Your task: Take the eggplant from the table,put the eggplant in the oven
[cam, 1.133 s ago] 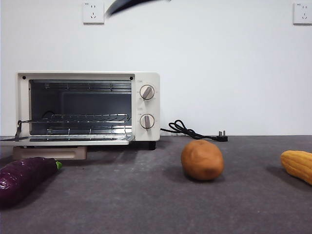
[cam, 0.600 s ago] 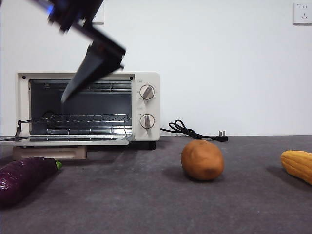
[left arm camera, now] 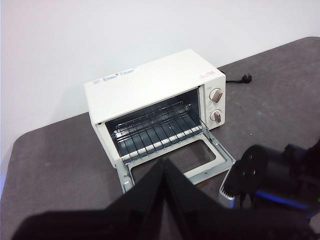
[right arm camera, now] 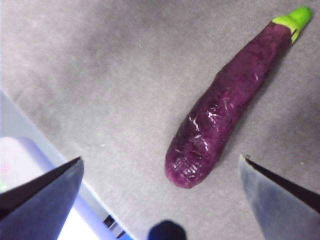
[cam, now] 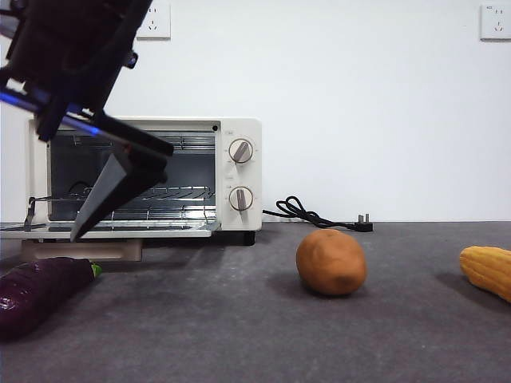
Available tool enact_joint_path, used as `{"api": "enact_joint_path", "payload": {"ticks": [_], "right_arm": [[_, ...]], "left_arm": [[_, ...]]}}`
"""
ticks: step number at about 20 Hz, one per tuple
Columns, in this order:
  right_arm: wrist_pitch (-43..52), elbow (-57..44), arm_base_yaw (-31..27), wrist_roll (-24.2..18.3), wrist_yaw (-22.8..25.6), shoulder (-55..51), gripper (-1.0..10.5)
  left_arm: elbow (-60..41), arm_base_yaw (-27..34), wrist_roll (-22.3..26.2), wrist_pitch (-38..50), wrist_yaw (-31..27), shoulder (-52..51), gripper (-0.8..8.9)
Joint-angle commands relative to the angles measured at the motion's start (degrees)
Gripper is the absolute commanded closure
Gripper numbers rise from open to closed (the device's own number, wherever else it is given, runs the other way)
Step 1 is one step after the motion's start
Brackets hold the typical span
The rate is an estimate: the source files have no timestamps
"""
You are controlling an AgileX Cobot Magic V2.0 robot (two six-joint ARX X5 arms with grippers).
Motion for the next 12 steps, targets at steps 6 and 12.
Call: {"api": "enact_joint_path", "payload": {"ticks": [6, 12], "right_arm": [[1.4, 0.1, 0.6, 1.9, 2.5, 4.7, 3.5], [1.6, 0.1, 0.6, 2.4, 3.9, 5.9, 3.5]], "left_arm": [[-0.4, -0.4, 0.6, -0.3, 0.1, -0.2, 8.19], [-0.4, -1.0, 0.6, -0.6, 0.1, -0.2, 8.19]]}}
